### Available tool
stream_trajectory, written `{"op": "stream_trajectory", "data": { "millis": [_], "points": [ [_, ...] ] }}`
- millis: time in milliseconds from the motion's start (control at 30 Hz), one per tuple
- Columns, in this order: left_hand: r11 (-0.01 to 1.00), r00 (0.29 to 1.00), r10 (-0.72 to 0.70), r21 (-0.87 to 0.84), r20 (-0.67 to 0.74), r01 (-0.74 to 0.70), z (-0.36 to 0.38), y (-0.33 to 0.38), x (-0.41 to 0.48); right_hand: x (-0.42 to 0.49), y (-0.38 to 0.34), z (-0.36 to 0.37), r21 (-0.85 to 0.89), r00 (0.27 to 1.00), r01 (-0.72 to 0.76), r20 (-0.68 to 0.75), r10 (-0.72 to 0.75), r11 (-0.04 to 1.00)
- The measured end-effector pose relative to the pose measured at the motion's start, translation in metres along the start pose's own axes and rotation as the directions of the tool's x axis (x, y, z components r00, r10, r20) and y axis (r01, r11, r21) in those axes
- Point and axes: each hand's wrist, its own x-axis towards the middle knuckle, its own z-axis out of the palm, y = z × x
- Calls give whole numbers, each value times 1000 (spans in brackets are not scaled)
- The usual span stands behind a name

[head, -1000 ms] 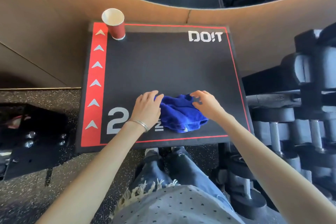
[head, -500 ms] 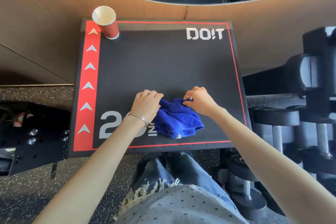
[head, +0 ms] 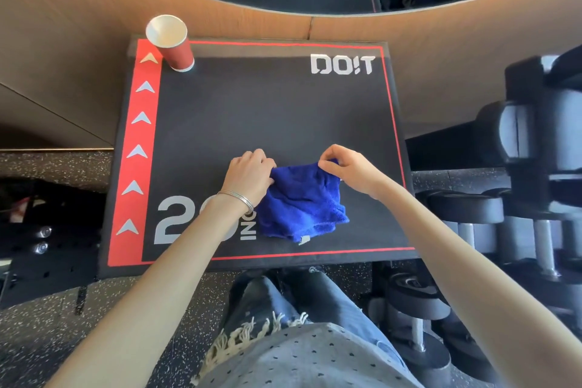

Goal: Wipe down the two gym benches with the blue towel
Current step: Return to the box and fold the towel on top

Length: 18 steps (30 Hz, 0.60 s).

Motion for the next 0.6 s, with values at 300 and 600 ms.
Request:
{"op": "stream_trajectory", "data": {
  "millis": [300,600],
  "points": [
    [999,982,-25,20,-186,30,-10,33,12,4,11,-26,-198,982,7,-186,-44,980],
    [983,983,182,-21,-21,-182,30,39,-11,-26,32,12,-454,989,30,-114,-92,890]
  ]
}}
